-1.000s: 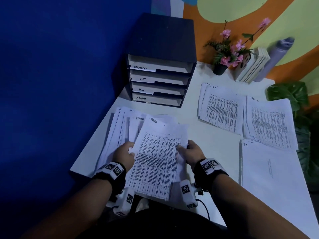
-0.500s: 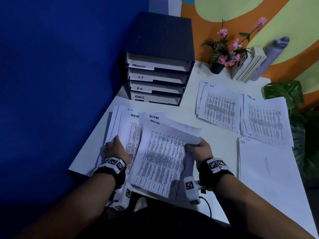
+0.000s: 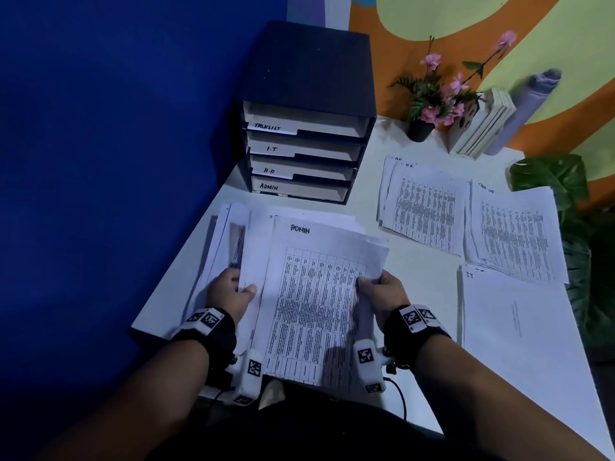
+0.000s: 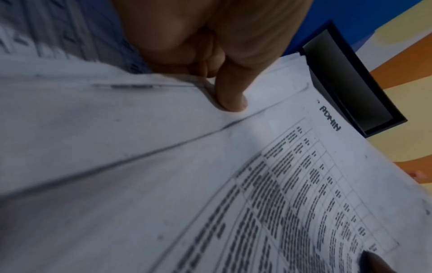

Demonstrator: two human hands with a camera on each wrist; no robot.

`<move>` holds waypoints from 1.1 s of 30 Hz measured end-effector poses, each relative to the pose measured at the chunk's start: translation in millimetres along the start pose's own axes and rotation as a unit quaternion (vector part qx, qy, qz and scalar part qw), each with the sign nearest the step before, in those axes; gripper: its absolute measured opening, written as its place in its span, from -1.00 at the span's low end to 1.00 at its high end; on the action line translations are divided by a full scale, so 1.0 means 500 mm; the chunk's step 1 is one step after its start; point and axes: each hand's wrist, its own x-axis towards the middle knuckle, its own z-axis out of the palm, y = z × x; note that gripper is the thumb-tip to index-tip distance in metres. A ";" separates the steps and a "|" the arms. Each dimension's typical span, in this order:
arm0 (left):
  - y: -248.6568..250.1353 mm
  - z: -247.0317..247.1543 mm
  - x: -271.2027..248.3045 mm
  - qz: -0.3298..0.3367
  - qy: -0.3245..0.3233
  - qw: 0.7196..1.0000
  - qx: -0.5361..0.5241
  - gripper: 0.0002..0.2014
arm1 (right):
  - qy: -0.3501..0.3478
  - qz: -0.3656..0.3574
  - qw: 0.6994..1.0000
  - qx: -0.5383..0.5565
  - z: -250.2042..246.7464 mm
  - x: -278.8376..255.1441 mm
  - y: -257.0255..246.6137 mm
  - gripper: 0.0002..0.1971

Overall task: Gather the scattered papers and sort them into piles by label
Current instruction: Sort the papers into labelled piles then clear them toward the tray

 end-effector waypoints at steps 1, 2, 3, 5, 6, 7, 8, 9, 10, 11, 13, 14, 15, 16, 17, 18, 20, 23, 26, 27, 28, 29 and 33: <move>-0.002 0.002 -0.002 0.001 -0.009 1.000 -0.010 -0.65 | -0.002 -0.004 1.000 0.001 0.003 0.000 0.000 -0.85; -0.003 0.004 -0.003 0.000 -0.017 1.000 -0.014 -0.64 | 0.000 -0.010 1.000 -0.002 0.005 -0.001 0.000 -0.84; -0.005 0.004 -0.004 -0.001 -0.022 1.000 -0.021 -0.62 | 0.009 -0.016 1.000 -0.010 0.006 0.000 0.001 -0.83; -0.009 0.005 -0.002 -0.004 -0.024 0.999 -0.031 -0.61 | 0.034 -0.024 0.999 -0.035 0.002 0.003 0.001 -0.82; -0.008 0.005 -0.003 0.000 -0.022 0.999 -0.030 -0.64 | 0.043 -0.028 0.998 -0.048 -0.001 0.004 0.002 -0.82; -0.007 0.005 -0.004 0.006 -0.020 0.999 -0.025 -0.64 | 0.049 -0.030 0.997 -0.060 -0.005 0.006 0.004 -0.83; -0.007 0.004 -0.004 0.007 -0.016 1.000 -0.017 -0.62 | 0.053 -0.031 0.996 -0.070 -0.010 0.007 0.004 -0.84; -0.004 0.003 -0.006 0.009 -0.014 1.000 -0.012 -0.61 | 0.058 -0.034 0.994 -0.080 -0.013 0.008 0.005 -0.84; -0.002 0.001 -0.007 0.011 -0.009 1.000 -0.011 -0.63 | 0.067 -0.038 0.993 -0.087 -0.016 0.008 0.004 -0.85; 0.000 0.001 -0.006 0.016 -0.004 1.000 -0.008 -0.69 | 0.074 -0.048 0.992 -0.093 -0.019 0.007 0.001 -0.86; 0.004 -0.001 -0.007 0.016 0.002 1.000 -0.004 -0.77 | 0.091 -0.074 0.984 -0.133 -0.026 0.003 -0.008 -0.83; 0.005 -0.002 -0.006 0.014 0.006 1.000 0.001 -0.79 | 0.096 -0.085 0.980 -0.155 -0.031 -0.002 -0.014 -0.69; 0.007 -0.003 -0.006 0.012 0.010 1.000 0.010 -0.81 | 0.099 -0.084 0.978 -0.162 -0.038 -0.002 -0.015 -0.54; 0.007 -0.003 -0.005 0.009 0.013 1.000 0.015 -0.82 | 0.096 -0.082 0.980 -0.156 -0.043 0.003 -0.011 -0.47; 0.006 -0.003 -0.004 0.007 0.017 1.000 0.017 -0.82 | 0.093 -0.072 0.982 -0.146 -0.045 0.009 -0.007 -0.51; 0.006 -0.002 -0.004 0.006 0.020 1.000 0.016 -0.82 | 0.088 -0.062 0.985 -0.135 -0.048 0.016 0.000 -0.66; 0.008 -0.001 -0.006 0.010 0.027 1.000 0.004 -0.82 | 0.066 -0.034 0.993 -0.097 -0.056 0.031 0.023 -0.78; 0.008 0.001 -0.008 0.025 0.021 0.999 -0.013 -0.80 | 0.018 -0.035 0.999 -0.036 -0.038 0.014 0.016 -0.84; 0.005 0.004 -0.008 0.035 0.015 0.998 -0.051 -0.63 | -0.008 -0.062 0.998 -0.019 -0.025 0.001 0.007 -0.59; 0.004 0.005 -0.010 0.034 0.018 0.997 -0.072 -0.55 | -0.002 -0.073 0.997 -0.017 -0.023 0.002 0.007 -0.56; 0.005 0.005 -0.013 0.038 0.020 0.995 -0.092 -0.47 | 0.008 -0.079 0.997 -0.018 -0.024 0.004 0.009 -0.55; 0.007 0.004 -0.016 0.046 0.017 0.993 -0.105 -0.41 | 0.019 -0.080 0.996 -0.019 -0.024 0.006 0.009 -0.53; 0.016 0.002 -0.019 0.075 -0.039 0.993 -0.084 -0.57 | 0.026 -0.096 0.995 -0.020 -0.027 0.008 0.005 -0.51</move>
